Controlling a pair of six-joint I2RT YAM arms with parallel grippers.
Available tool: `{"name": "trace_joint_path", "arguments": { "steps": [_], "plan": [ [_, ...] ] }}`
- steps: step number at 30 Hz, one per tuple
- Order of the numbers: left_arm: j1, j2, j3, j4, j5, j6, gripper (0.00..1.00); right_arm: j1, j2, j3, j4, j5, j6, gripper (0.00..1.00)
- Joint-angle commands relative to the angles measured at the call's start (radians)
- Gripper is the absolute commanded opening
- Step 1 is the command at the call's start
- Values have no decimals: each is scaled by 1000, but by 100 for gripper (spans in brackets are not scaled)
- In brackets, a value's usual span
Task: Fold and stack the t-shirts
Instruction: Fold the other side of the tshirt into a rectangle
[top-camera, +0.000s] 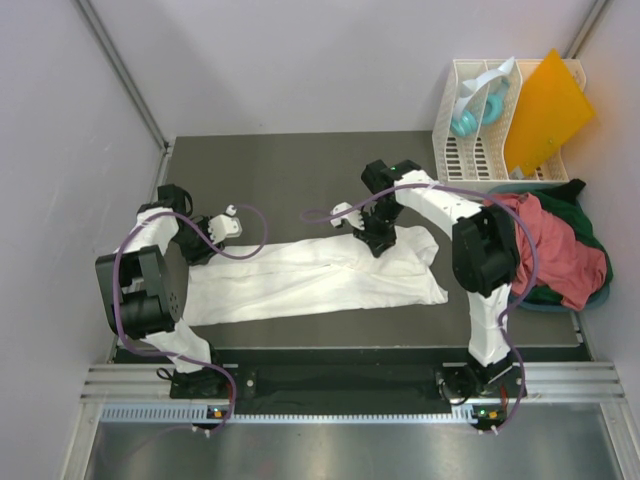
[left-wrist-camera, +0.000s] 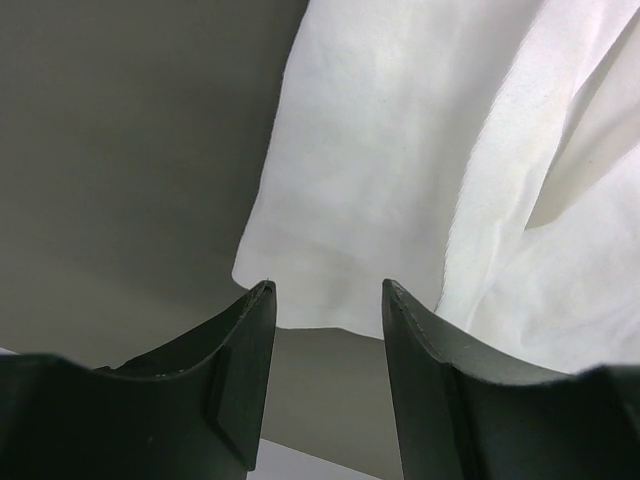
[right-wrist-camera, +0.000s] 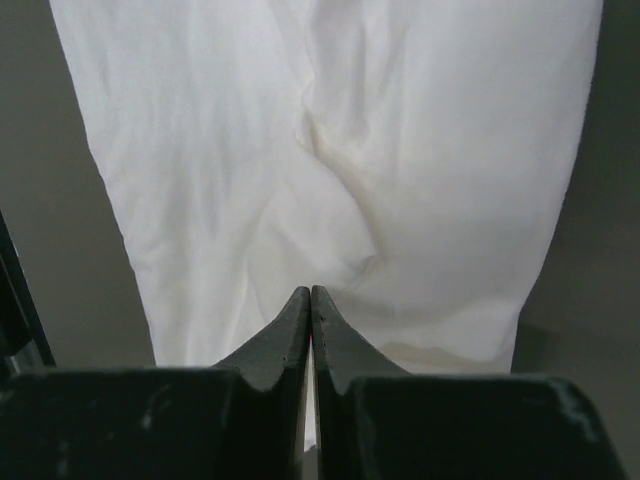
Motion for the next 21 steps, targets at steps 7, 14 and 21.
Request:
{"name": "trace_joint_path", "arguments": {
  "steps": [7,14,21],
  "plan": [
    [-4,12,20,6,21,6,52,45,-61,86,-146,-66,-33,0],
    [-4,10,16,6,29,12,52,82,-85,71,-160,-75,-26,0],
    [-7,12,12,9,40,9,52,69,-107,-7,50,-20,62,41]
  ]
}}
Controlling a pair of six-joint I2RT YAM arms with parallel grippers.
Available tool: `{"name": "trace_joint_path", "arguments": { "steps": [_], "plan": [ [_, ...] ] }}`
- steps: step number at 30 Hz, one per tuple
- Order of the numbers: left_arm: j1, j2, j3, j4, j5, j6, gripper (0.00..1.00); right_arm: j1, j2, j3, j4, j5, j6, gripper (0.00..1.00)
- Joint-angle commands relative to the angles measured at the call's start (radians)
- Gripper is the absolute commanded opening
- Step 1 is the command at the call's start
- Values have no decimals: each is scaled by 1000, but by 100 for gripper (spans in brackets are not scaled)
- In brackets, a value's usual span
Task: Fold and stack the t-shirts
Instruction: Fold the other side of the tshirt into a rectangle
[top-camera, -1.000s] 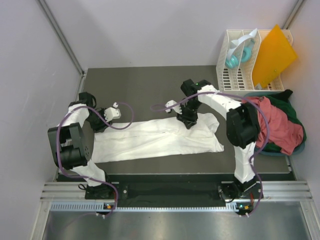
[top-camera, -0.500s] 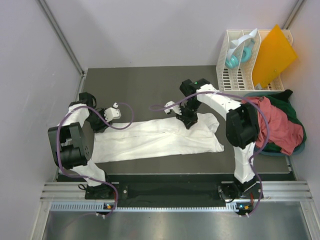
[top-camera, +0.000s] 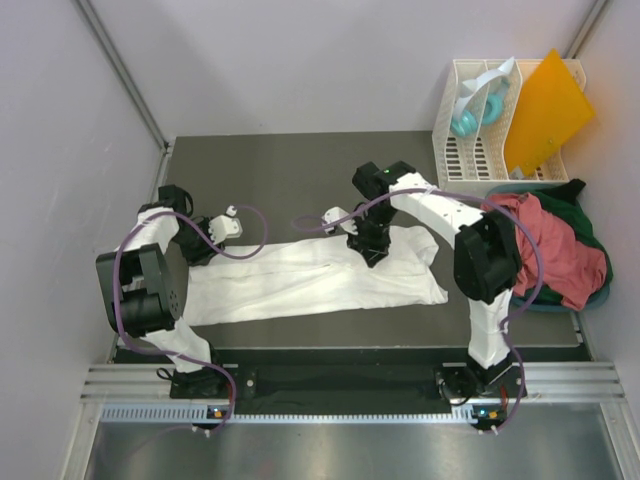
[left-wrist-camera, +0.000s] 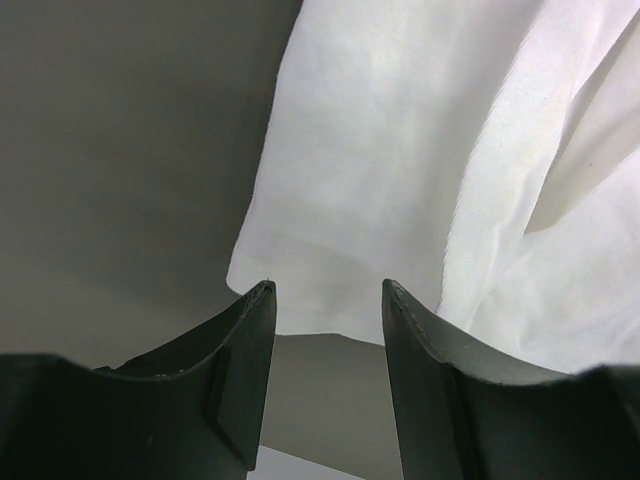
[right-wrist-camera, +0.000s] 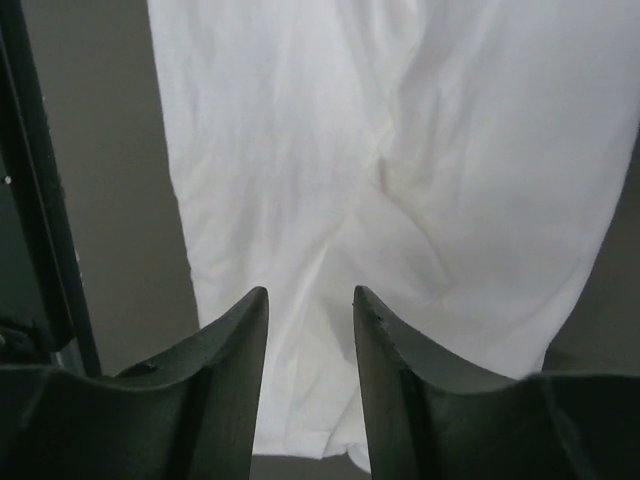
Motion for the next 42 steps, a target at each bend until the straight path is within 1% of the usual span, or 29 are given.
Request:
{"name": "trace_joint_path", "arguments": {
  "steps": [1,4,9,13,21,25,29,34,42],
  "plan": [
    [-6,1,10,12,38,6,52,-3,-44,-21,166,11,52,42],
    [-12,-2,9,10,35,6,52,-10,10,27,196,7,86,43],
    [-11,-8,12,10,20,8,52,-12,53,76,215,18,86,42],
    [-11,-11,10,12,15,3,51,-27,73,77,209,25,72,40],
    [-12,-11,0,15,9,1,51,-55,61,64,180,33,40,41],
    [-14,-1,10,14,18,0,51,-66,81,67,166,30,27,40],
    [-14,7,26,7,14,1,51,-64,90,81,147,4,24,36],
    [-14,10,29,4,8,8,51,-56,93,88,102,-10,3,35],
    [-12,10,26,7,12,4,51,-55,96,51,130,-12,10,32]
  ]
}}
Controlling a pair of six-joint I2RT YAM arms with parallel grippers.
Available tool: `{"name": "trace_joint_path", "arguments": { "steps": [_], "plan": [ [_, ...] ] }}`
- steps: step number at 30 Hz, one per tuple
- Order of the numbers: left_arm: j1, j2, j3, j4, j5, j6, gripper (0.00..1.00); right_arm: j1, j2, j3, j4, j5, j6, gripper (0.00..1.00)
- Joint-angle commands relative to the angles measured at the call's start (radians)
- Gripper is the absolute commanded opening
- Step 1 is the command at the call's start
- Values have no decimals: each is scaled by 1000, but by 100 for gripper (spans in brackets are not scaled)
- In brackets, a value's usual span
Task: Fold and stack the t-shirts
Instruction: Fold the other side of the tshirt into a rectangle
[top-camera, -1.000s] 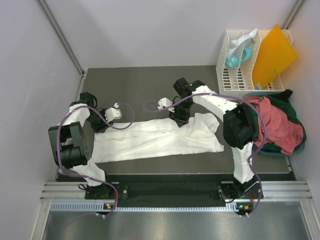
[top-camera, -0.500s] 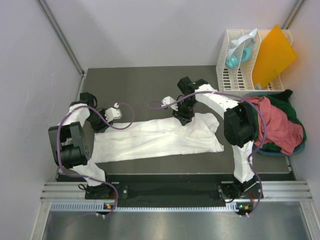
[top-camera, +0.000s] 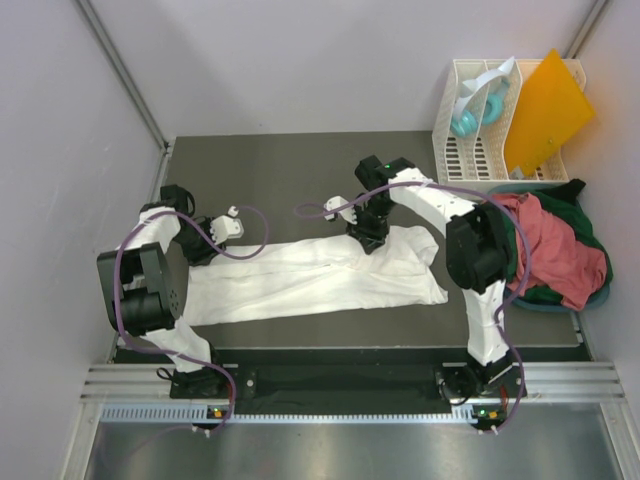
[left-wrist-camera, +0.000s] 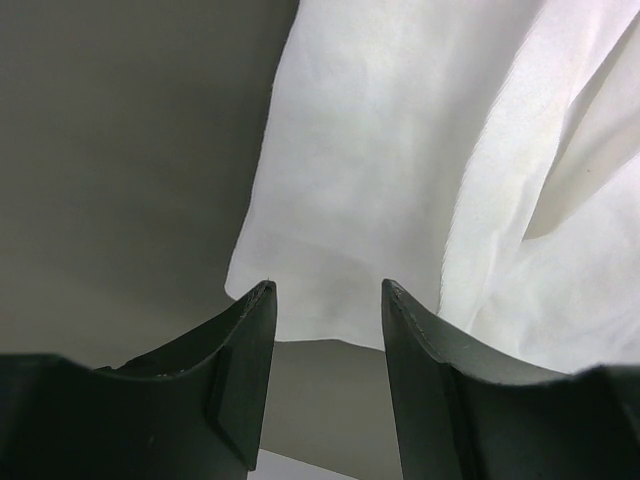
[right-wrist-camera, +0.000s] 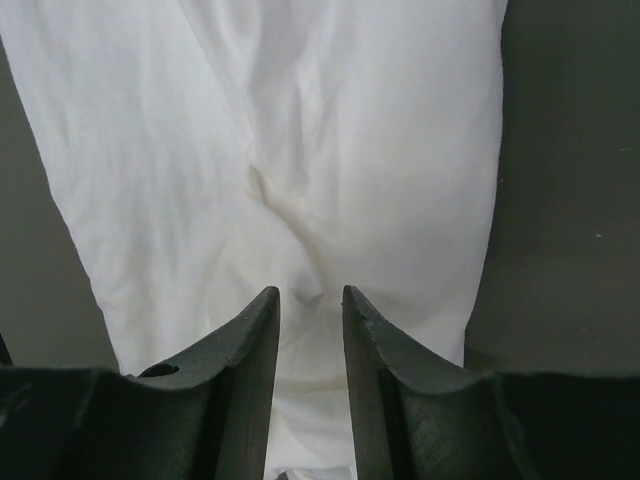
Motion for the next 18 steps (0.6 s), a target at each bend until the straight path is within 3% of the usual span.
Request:
{"name": "trace_joint_path", "arguments": {
  "steps": [1,4,8,18],
  "plan": [
    [-3,4,26,7,17,5,51,2,5,-3,10,-34,-9,31],
    [-3,-2,18,9,17,6,51,4,7,-10,25,-37,3,22],
    [-3,-3,18,10,16,8,51,7,10,-14,30,-36,9,0],
    [-3,-8,16,15,20,16,51,37,-56,45,-97,-56,-23,0]
  ]
}}
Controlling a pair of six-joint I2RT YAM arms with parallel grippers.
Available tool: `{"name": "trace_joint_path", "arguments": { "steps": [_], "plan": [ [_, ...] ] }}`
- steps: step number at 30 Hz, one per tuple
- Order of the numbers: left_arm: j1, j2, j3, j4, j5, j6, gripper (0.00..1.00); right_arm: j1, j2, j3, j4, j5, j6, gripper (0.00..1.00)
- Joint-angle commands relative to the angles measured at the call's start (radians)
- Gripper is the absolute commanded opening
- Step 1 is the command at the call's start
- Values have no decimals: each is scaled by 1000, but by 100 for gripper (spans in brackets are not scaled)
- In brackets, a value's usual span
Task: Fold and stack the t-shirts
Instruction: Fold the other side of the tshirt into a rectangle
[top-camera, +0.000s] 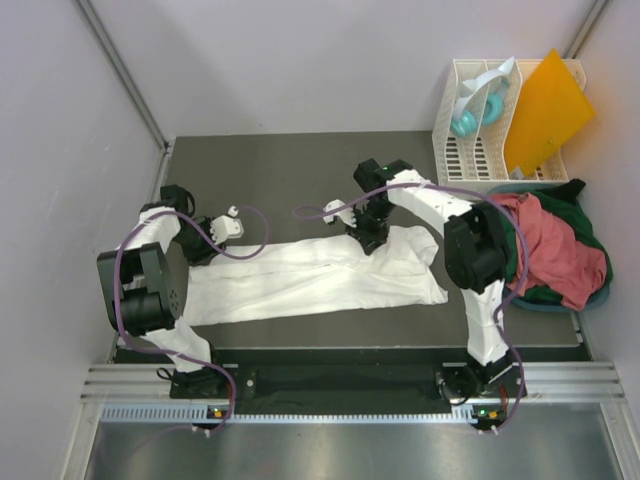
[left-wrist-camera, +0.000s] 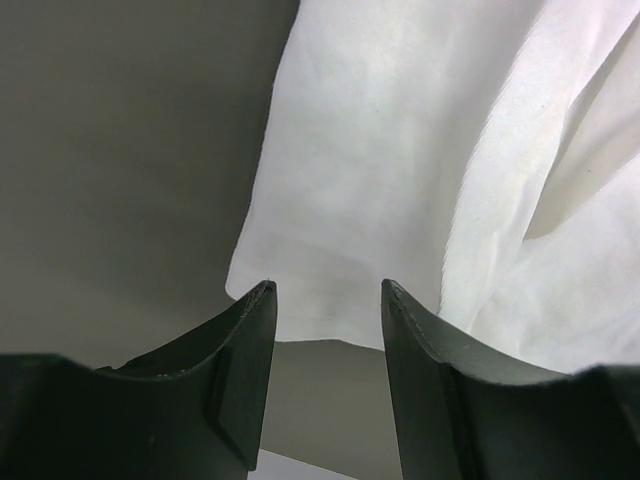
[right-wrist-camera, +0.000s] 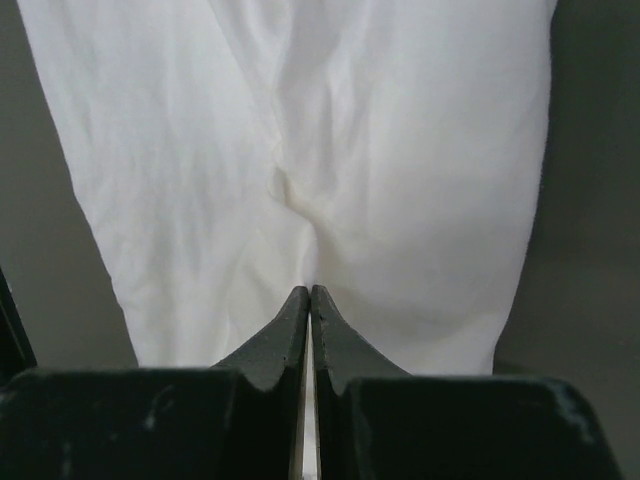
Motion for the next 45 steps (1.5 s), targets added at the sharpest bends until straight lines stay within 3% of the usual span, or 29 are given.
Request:
{"name": "trace_joint_path", "arguments": {
  "steps": [1,12,19,23,26,29,35,39,43,45],
  "plan": [
    [-3,-8,18,13,22,17,51,33,-69,61,-102,-57,-34,0],
    [-9,9,47,8,34,31,51,141,-130,35,-182,-109,-27,0],
    [-11,11,46,11,40,36,51,217,-176,-53,-130,-132,21,0],
    [-14,1,32,11,39,39,52,240,-221,-126,-80,-125,56,49],
    [-15,-15,18,13,34,43,52,240,-256,-158,-64,-89,61,61],
    [-20,-26,18,13,34,43,53,199,-287,-171,-29,-42,81,60],
    [-27,-40,12,79,17,14,53,-38,-233,-59,124,79,266,54],
    [-46,-37,7,122,-3,-20,53,-190,-98,65,131,63,303,50],
    [-66,-49,-25,191,-58,-38,52,-253,-20,163,131,32,351,52],
    [-75,-63,-71,284,-92,-43,52,-279,15,177,132,-12,380,48]
  ]
}}
